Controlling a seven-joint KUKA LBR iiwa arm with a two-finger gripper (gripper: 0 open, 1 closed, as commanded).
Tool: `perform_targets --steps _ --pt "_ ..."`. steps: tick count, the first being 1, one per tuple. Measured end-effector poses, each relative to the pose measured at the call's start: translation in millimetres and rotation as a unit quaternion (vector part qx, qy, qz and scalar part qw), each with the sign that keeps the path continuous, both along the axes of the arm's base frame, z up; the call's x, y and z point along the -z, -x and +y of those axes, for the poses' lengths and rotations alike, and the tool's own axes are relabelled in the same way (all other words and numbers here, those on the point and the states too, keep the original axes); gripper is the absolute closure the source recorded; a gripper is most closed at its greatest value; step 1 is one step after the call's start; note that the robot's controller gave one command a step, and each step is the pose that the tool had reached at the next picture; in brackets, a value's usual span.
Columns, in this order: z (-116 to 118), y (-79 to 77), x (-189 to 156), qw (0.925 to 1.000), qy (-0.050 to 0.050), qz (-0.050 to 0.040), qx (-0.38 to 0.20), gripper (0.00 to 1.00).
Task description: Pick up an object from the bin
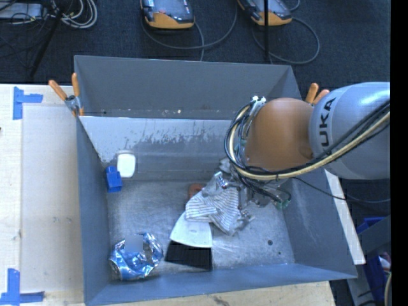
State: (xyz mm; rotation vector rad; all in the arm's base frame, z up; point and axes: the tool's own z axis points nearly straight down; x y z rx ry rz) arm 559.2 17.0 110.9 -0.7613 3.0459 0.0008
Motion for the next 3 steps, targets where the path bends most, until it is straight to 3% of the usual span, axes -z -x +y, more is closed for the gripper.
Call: perform_targets --steps 1,2,3 --pt "7.9 -10.4 27.5 0.9979 0.001 -0.0116 -0.063 0.0" --pt "6.0 -4.9 25.5 0.998 0.0 -0.0052 -0.063 1.0" --pt "6.0 -4.9 25.5 0.998 0.0 -0.0051 -0.063 1.0"
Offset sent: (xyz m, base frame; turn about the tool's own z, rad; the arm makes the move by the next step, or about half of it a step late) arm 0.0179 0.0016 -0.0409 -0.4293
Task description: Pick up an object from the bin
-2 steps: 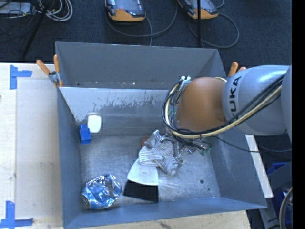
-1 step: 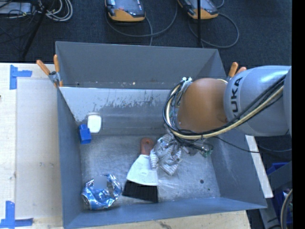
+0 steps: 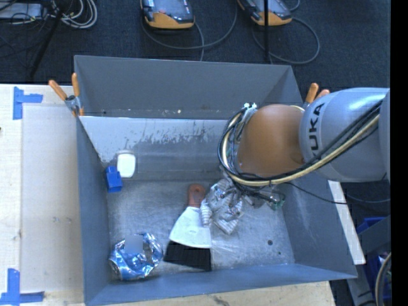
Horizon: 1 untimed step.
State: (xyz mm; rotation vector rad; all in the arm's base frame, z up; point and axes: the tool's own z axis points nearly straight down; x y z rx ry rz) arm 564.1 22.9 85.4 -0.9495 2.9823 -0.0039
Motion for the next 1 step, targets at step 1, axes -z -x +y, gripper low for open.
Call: perform_targets --steps 1 --pt "0.0 1.4 -3.4 1.0 0.0 0.0034 0.0 1.0"
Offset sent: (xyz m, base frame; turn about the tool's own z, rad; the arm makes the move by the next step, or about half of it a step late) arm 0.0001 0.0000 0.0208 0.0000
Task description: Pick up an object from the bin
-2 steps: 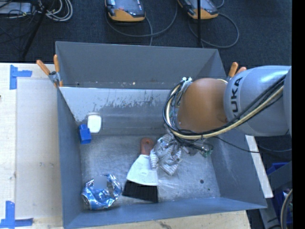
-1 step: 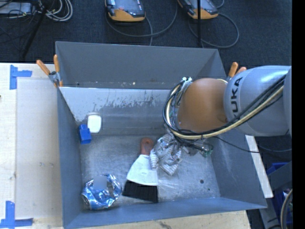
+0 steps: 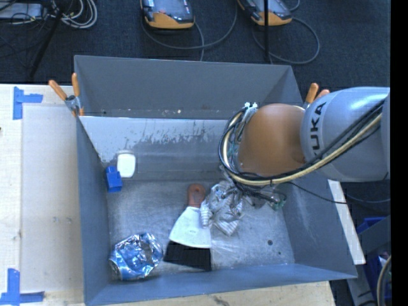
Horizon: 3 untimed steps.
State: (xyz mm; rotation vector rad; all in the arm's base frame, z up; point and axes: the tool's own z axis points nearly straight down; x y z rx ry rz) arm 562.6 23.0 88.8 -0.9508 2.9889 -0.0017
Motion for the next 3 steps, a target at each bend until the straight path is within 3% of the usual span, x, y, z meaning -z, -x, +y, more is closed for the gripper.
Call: perform_targets --steps 3 --pt "1.5 0.3 -28.9 1.0 0.0 0.0029 0.001 1.0"
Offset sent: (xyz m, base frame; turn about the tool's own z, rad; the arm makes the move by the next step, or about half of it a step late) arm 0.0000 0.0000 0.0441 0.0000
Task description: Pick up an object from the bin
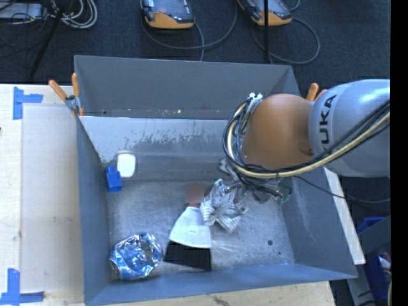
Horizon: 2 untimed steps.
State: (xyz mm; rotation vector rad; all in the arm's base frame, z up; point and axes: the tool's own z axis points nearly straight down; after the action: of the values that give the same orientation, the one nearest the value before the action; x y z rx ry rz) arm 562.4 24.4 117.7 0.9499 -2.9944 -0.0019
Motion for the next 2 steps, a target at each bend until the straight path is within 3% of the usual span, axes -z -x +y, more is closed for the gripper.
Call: perform_targets --steps 2 --pt "0.7 0.6 -24.0 1.0 0.0 0.0013 0.001 1.0"
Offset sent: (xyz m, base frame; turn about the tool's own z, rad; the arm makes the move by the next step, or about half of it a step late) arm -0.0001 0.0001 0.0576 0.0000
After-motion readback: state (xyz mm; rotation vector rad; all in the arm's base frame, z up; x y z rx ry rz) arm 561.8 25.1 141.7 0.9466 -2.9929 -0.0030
